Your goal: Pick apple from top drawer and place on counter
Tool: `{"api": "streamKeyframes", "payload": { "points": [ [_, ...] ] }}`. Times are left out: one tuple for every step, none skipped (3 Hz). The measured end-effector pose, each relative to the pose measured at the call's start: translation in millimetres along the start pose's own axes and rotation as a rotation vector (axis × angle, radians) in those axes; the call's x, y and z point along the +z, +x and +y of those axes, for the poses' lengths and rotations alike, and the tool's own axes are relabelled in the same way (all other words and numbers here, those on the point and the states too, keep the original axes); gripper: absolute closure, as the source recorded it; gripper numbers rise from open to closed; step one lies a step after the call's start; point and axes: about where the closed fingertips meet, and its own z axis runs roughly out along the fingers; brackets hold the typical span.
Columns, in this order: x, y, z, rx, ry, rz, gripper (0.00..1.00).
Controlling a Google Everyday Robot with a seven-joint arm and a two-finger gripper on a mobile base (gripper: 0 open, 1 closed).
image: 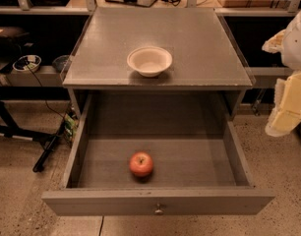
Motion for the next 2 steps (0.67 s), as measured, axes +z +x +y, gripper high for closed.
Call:
{"api": "streamKeyframes", "payload": {
  "points": [
    [0.0,0.0,0.0,0.0,0.0,0.0,0.0],
    [-1.8,-1.3,-0.1,-0.007,-0.006,-0.058,0.0]
  ]
}}
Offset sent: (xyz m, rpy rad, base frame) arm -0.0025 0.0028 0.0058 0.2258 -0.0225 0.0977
